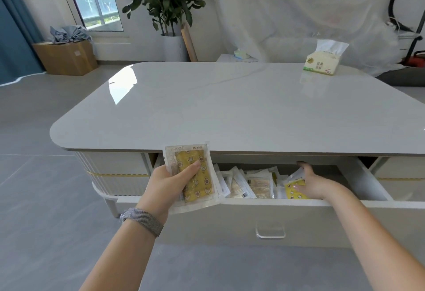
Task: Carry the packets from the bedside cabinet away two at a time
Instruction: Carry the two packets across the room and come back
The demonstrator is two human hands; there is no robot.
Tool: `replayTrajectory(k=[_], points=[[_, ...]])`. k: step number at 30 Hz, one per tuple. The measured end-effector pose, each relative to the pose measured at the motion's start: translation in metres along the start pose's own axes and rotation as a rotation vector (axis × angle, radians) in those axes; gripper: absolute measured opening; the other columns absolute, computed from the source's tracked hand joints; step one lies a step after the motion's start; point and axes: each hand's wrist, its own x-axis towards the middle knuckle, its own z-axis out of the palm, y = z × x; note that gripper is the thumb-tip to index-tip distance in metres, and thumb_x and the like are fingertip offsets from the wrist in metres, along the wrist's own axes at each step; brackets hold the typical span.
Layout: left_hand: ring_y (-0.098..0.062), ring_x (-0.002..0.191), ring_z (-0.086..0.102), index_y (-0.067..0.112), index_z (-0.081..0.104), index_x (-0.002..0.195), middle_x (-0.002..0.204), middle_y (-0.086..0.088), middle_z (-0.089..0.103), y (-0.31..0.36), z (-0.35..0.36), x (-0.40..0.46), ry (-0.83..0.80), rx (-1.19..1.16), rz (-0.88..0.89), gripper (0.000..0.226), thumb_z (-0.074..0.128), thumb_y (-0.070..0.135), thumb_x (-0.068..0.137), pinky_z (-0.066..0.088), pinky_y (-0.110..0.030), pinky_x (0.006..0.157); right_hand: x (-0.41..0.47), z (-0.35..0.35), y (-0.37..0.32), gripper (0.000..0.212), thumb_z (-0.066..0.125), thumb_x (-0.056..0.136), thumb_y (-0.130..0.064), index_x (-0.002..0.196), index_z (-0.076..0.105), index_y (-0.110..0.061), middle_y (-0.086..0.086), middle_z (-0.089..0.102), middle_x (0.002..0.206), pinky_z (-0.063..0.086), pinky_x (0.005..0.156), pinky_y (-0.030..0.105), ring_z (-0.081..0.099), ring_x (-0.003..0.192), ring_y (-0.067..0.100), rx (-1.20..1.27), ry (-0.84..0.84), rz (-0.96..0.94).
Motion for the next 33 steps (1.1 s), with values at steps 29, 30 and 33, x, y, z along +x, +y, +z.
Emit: replayTrajectory(k=[29,30,33], points=[[-0.009,0.109,0.053,0.036,0.063,0.116,0.112,0.016,0.062,-0.022,-0.003,0.001,0.013,1.347,0.453,0.038,0.047,0.060,0.090,0.047,-0.031,0.092,-0.027,0.002,-0.076,0.050,0.076,0.080,-0.043,0.107,0.061,-0.003,0.009,0.072,0.094,0.057,0.069,0.036,0.069,0.081,0.021,0.544,-0.302,-0.189],[-0.008,0.110,0.052,0.036,0.063,0.116,0.114,0.017,0.062,-0.024,-0.004,0.001,-0.043,1.377,0.422,0.043,0.046,0.064,0.089,0.046,-0.030,0.093,-0.021,0.003,-0.072,0.047,0.074,0.083,-0.041,0.107,0.060,-0.003,0.009,0.071,0.095,0.056,0.072,0.036,0.069,0.084,0.022,0.471,-0.303,-0.144],[-0.007,0.106,0.055,0.035,0.064,0.116,0.115,0.015,0.061,-0.028,-0.003,0.000,-0.132,1.407,0.386,0.049,0.048,0.070,0.085,0.050,-0.028,0.089,-0.008,0.018,-0.067,0.058,0.067,0.087,-0.047,0.121,0.055,-0.002,0.012,0.064,0.117,0.050,0.078,0.034,0.063,0.098,0.024,0.250,-0.317,-0.035]])
